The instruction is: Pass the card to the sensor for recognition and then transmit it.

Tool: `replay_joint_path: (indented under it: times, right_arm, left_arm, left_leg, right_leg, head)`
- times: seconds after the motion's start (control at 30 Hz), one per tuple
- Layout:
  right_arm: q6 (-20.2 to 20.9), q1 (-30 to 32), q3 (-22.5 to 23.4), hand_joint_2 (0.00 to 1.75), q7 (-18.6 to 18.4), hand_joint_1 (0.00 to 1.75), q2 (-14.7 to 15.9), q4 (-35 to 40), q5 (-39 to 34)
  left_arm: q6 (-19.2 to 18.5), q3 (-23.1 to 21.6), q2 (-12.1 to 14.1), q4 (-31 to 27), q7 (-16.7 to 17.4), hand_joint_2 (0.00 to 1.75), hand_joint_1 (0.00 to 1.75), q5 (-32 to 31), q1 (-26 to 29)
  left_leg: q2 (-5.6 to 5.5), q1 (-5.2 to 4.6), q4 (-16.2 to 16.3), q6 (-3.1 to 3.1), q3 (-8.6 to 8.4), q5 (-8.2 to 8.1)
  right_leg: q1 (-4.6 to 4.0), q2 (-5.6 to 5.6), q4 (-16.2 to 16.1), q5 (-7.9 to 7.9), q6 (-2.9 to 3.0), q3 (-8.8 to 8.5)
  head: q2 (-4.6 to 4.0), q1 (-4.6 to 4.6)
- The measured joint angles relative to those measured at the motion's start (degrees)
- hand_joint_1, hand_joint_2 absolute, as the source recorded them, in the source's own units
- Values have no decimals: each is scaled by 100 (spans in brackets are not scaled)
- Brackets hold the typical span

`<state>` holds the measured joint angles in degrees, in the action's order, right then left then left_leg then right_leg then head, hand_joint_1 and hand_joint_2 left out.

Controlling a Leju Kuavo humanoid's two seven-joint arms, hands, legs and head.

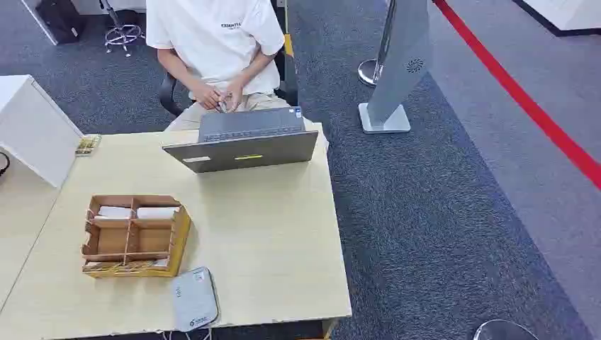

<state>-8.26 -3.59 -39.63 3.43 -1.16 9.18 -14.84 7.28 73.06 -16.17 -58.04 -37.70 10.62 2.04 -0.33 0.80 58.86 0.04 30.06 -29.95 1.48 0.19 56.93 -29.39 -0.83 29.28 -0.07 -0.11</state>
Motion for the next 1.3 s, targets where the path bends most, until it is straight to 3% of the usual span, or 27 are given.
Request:
replay_joint_path:
  times: [0.33,0.8,0.93,1.13,1.17,1.2,1.23,1.3]
  right_arm:
    - [-4,-5,-153,175,-87,0,0,-7,107]
    - [4,-55,-502,175,-245,0,0,-13,312]
    - [11,-93,-649,175,-339,0,0,-15,411]
    - [37,-177,-925,175,-507,0,-2,-15,647]
    - [39,-189,-970,175,-538,0,-2,-13,665]
    - [39,-205,-1012,175,-551,0,-4,-13,706]
    - [57,-228,-1073,175,-614,0,-9,-13,781]
    - [118,-284,-1171,175,-708,0,-15,-13,922]
  left_arm:
    - [463,-955,-79,-1923,-63,175,0,227,289]
    - [1490,-2776,31,-4348,-131,175,0,-561,380]
    - [1843,-3439,210,-4705,-160,175,0,-754,308]
    - [2126,-4210,625,-4661,103,175,0,-636,-142]
    - [2122,-4314,688,-4618,203,0,0,-549,-214]
    - [2087,-4409,763,-4532,304,0,0,-457,-323]
    - [1942,-4538,840,-4363,532,175,0,-233,-451]
    - [1517,-4775,1015,-4063,1047,175,0,201,-639]
  left_leg:
    - [0,0,0,-1,-2,4]
    - [0,0,0,-3,-4,7]
    - [4,0,1,-1,-6,9]
    - [4,1,1,0,-5,18]
    - [4,0,1,1,-5,19]
    - [3,0,1,3,-4,22]
    - [0,0,1,6,0,28]
    - [-2,0,1,0,2,32]
  right_leg:
    - [0,1,0,2,0,-1]
    - [0,2,0,8,-1,0]
    - [0,4,0,12,-5,1]
    - [-1,5,1,22,1,2]
    - [0,5,1,24,2,3]
    - [0,4,1,26,0,4]
    - [0,-1,1,26,0,3]
    - [0,0,1,30,1,3]
  head:
    - [2,0]
    - [0,2]
    - [2,2]
    - [2,2]
    - [0,0]
    - [2,0]
    - [2,2]
    - [0,0]
